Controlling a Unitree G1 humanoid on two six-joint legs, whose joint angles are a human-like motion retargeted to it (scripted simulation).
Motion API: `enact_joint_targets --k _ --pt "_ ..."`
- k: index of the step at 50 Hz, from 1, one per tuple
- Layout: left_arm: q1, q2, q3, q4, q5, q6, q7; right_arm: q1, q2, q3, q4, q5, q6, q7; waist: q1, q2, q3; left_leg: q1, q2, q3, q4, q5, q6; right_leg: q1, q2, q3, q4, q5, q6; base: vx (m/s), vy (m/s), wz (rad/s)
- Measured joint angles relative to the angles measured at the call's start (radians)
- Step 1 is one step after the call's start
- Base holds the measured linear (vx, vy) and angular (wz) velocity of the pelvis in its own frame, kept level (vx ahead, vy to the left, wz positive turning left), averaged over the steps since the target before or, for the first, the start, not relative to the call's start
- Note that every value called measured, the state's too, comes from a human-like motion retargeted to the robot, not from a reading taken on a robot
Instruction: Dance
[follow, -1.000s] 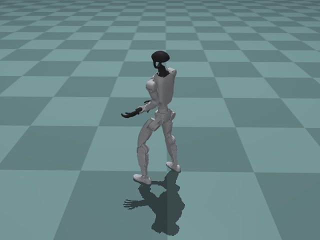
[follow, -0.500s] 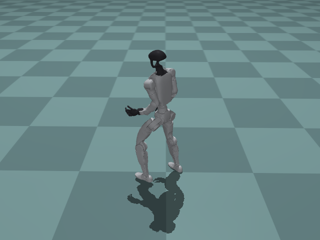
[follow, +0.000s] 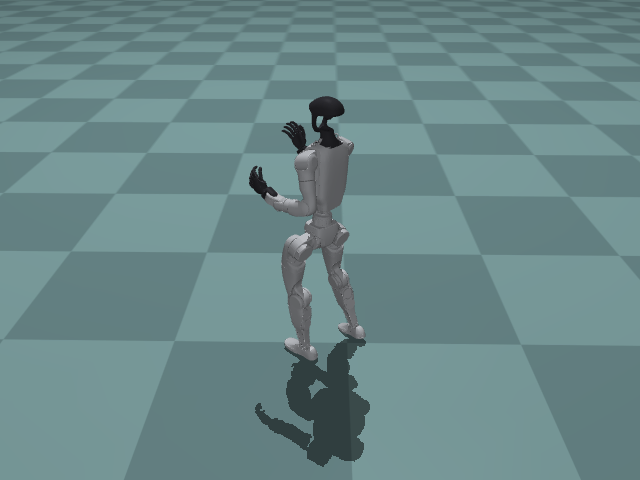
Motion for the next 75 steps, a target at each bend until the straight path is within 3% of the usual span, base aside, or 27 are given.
enact_joint_targets --k 5,10,15,18,20,23,24,27,30,34,38,41,44,47,53,61,65,75 --pt "-0.218 0.030 -0.104 -0.110 0.068 0.064 -0.008 0.030 -0.171 -0.236 -0.038 0.361 -0.175 -0.126 -0.079 -0.014 -0.035 0.001 0.103 0.014 0.018 -0.008 -0.047 0.011 0.104 0.077 -0.010 -0.017 0.000 0.07 -0.22 -0.23" --pt "-0.490 -0.034 -0.206 -0.094 0.045 0.037 0.064 0.178 -0.356 -0.355 -0.053 0.422 -0.130 -0.031 -0.135 -0.079 -0.073 0.003 0.096 0.049 -0.007 -0.007 -0.032 0.028 0.063 -0.004 -0.047 -0.112 -0.029 -0.05 -0.12 -0.01" --pt "-0.692 -0.082 -0.361 -0.076 0.046 -0.016 0.104 0.324 -0.466 -0.499 -0.128 0.372 -0.145 -0.015 -0.209 -0.126 -0.068 0.021 0.149 -0.034 0.023 -0.043 -0.052 0.080 0.125 0.034 -0.101 -0.116 0.000 -0.07 -0.38 0.34" --pt "-0.735 -0.070 -0.426 -0.055 0.093 -0.031 0.087 0.362 -0.475 -0.561 -0.181 0.309 -0.156 -0.039 -0.231 -0.158 -0.067 -0.021 0.153 -0.108 0.136 -0.124 -0.018 0.098 0.148 0.068 -0.138 -0.107 0.000 -0.12 -0.33 -0.19" --pt "-0.736 -0.056 -0.460 -0.026 0.134 -0.051 0.081 0.375 -0.481 -0.603 -0.204 0.273 -0.158 -0.055 -0.232 -0.178 -0.067 -0.061 0.127 -0.169 0.236 -0.171 0.015 0.106 0.142 0.093 -0.161 -0.099 0.000 -0.09 -0.14 -0.67" --pt "-0.748 -0.001 -0.492 0.029 0.191 -0.127 0.100 0.367 -0.494 -0.631 -0.205 0.232 -0.158 -0.100 -0.201 -0.179 -0.071 -0.086 0.023 -0.302 0.304 -0.132 -0.062 0.104 0.131 0.127 -0.173 -0.089 0.000 -0.05 0.06 -1.36" --pt "-0.763 0.026 -0.498 0.050 0.209 -0.155 0.116 0.354 -0.499 -0.630 -0.198 0.218 -0.154 -0.124 -0.193 -0.176 -0.074 -0.090 -0.015 -0.331 0.312 -0.117 -0.062 0.101 0.133 0.150 -0.173 -0.084 -0.002 0.01 0.08 -1.66" --pt "-0.856 0.141 -0.520 0.098 0.292 -0.222 0.173 0.267 -0.506 -0.595 -0.151 0.139 -0.131 -0.198 -0.192 -0.165 -0.085 -0.095 -0.061 -0.299 0.313 -0.086 0.044 0.080 0.138 0.221 -0.161 -0.071 -0.010 -0.04 0.15 -1.72" --pt "-0.976 0.281 -0.475 0.105 0.419 -0.256 0.145 0.134 -0.461 -0.533 -0.062 0.036 -0.110 -0.243 -0.234 -0.124 -0.112 -0.045 -0.015 -0.165 0.259 -0.131 0.097 0.046 0.162 0.277 -0.151 -0.050 -0.016 0.02 0.26 -1.73" --pt "-1.113 0.504 -0.312 0.108 0.675 -0.358 0.086 -0.042 -0.272 -0.411 0.100 0.012 -0.111 -0.300 -0.340 -0.036 -0.148 -0.020 -0.012 -0.081 0.186 -0.114 0.102 -0.021 0.175 0.348 -0.141 -0.003 -0.032 0.07 0.37 -1.88" --pt "-1.202 0.740 -0.224 0.031 0.941 -0.429 0.200 -0.119 -0.042 -0.319 0.224 0.139 -0.235 -0.403 -0.369 0.087 -0.147 -0.005 -0.007 0.046 0.094 -0.100 0.115 -0.111 0.198 0.362 -0.119 0.061 -0.055 -0.03 0.57 -1.87" --pt "-1.224 0.856 -0.179 0.004 1.035 -0.488 0.211 -0.081 0.090 -0.280 0.302 0.226 -0.412 -0.501 -0.330 0.157 -0.147 0.001 -0.006 0.131 0.043 -0.094 0.098 -0.172 0.169 0.175 -0.068 0.086 -0.124 0.05 0.52 -1.77" --pt "-1.233 0.953 -0.115 0.025 1.095 -0.505 0.153 0.011 0.203 -0.201 0.436 0.253 -0.517 -0.584 -0.255 0.199 -0.150 -0.006 0.005 0.237 -0.004 -0.088 0.061 -0.187 0.102 -0.189 0.007 0.035 -0.227 -0.03 0.34 -2.03" --pt "-1.228 0.975 -0.073 0.036 1.129 -0.461 0.068 0.121 0.269 -0.125 0.582 0.249 -0.495 -0.534 -0.123 0.214 -0.160 0.005 0.004 0.329 -0.040 -0.082 0.039 -0.172 0.106 -0.334 0.089 -0.003 -0.273 0.03 0.23 -1.70" --pt "-1.184 1.040 0.020 -0.048 1.156 -0.348 -0.054 0.218 0.276 -0.016 0.964 0.305 -0.392 -0.187 0.010 0.242 -0.160 0.033 0.018 0.360 -0.044 -0.084 -0.004 -0.137 0.115 -0.447 0.182 0.009 -0.250 -0.02 0.13 -0.34" --pt "-1.066 1.128 0.185 -0.156 1.165 -0.302 -0.036 0.151 0.219 0.257 1.345 0.331 -0.193 0.185 0.127 0.220 -0.138 0.068 -0.022 0.288 -0.042 -0.064 0.039 -0.118 0.040 -0.526 0.252 0.076 -0.252 -0.07 0.00 0.51" --pt "-1.008 1.143 0.255 -0.185 1.178 -0.248 -0.017 0.073 0.155 0.407 1.380 0.365 -0.047 0.297 0.190 0.210 -0.126 0.083 -0.046 0.229 -0.047 -0.051 0.068 -0.097 -0.003 -0.574 0.285 0.097 -0.253 -0.16 -0.03 0.97" --pt "-0.843 1.148 0.457 -0.200 1.270 -0.172 0.061 -0.039 0.068 0.439 1.423 0.378 0.065 0.477 0.276 0.170 -0.090 0.095 -0.102 0.007 -0.034 -0.019 0.060 -0.048 -0.062 -0.602 0.332 0.135 -0.225 -0.15 -0.10 1.14"
